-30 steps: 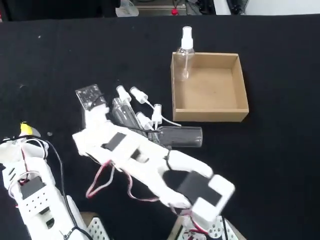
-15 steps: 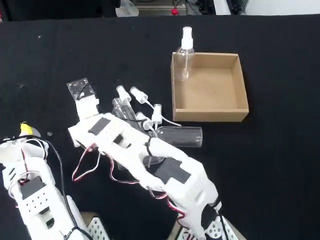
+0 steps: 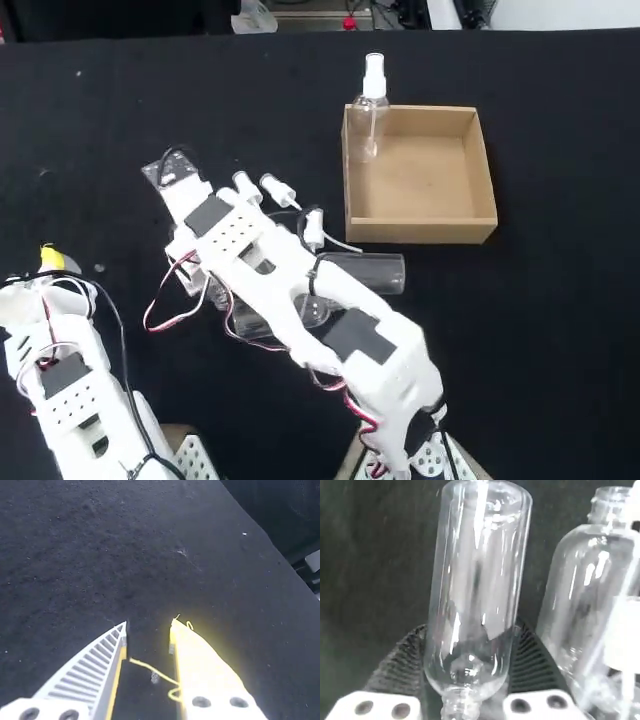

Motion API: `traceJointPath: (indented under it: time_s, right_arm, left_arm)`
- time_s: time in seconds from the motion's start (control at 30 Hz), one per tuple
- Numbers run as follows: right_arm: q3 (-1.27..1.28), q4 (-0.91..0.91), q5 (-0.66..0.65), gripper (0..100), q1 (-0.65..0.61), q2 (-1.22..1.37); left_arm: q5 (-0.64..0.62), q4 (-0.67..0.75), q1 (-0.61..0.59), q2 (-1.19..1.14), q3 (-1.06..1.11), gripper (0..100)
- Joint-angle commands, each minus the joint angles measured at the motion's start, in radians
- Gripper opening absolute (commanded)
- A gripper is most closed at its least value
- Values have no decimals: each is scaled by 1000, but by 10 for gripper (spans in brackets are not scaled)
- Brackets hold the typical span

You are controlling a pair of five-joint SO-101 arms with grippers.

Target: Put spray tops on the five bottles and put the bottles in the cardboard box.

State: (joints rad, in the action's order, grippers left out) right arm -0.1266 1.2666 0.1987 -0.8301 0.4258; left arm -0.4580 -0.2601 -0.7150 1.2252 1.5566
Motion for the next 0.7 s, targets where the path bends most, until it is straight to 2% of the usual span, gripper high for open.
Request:
traceJointPath:
  time_s: [0.0,0.13,0.33,0.53,0.67]
  right_arm:
    - [-62,104,-63,10,0,-165]
    - [-62,233,-100,11,-14,-300]
    - [5,405,-242,11,34,-417]
    - [99,457,-371,11,216,-582]
    - [214,459,-571,11,353,-740]
  left_arm:
    - [-2,23,15,9,-24,148]
    - [-2,23,15,9,-22,148]
    - [37,23,15,9,-22,147]
    - [68,23,16,9,-21,145]
    - [68,23,16,9,-21,145]
